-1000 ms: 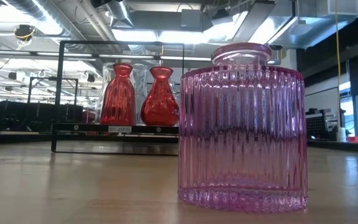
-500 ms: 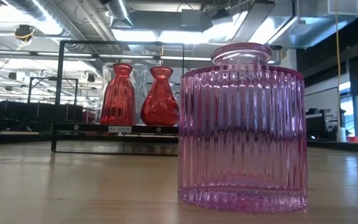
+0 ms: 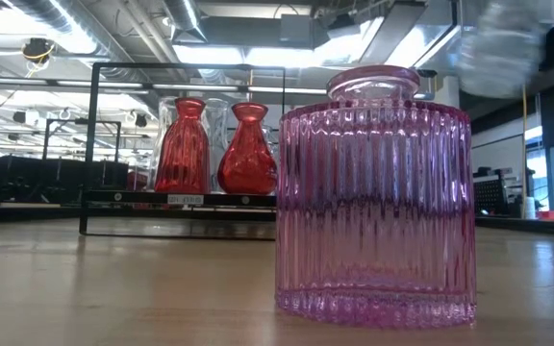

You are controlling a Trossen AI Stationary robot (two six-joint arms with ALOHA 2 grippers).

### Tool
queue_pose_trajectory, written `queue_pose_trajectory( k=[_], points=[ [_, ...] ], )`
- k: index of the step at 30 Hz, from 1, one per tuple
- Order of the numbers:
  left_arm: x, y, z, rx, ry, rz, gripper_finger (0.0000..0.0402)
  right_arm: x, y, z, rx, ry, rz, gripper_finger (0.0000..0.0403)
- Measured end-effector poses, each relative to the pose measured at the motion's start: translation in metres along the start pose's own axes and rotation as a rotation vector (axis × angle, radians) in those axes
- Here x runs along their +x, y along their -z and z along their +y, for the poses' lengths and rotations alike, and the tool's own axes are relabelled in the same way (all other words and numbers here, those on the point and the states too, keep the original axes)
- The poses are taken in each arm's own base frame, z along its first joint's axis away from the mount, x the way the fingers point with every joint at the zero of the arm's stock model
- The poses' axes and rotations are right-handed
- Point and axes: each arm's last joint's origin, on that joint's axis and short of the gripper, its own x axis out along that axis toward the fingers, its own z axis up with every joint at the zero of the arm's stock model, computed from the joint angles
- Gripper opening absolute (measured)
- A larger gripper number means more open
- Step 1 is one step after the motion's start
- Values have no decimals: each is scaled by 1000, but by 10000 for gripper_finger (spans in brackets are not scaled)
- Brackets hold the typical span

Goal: Sort vases onto shelf
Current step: Put the transparent vase on the shelf

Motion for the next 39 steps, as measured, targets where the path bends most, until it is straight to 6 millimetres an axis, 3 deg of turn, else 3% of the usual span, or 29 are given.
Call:
queue_pose_trajectory(
  k=[4, 8, 13, 17, 31, 39],
  points=[
    [25, -6, 8, 40, -29, -77, 96, -22, -25, 5, -15, -93, -145, 13],
    [41, -16, 19, 33, -183, -188, 183, -38, -43, 5, -24, -150, -226, 13],
    [51, -24, 34, 27, -323, -305, 282, -37, -60, 16, -41, -231, -273, 13],
    [65, -21, 37, 17, -309, -305, 329, -29, -73, 28, -80, -273, -274, 13],
    [73, -12, 32, 9, -266, -218, 343, 19, -121, 66, -192, -363, -196, 13],
    [80, -5, 26, -3, -303, -129, 339, 35, -133, 79, -214, -409, -187, 13]
  ],
)
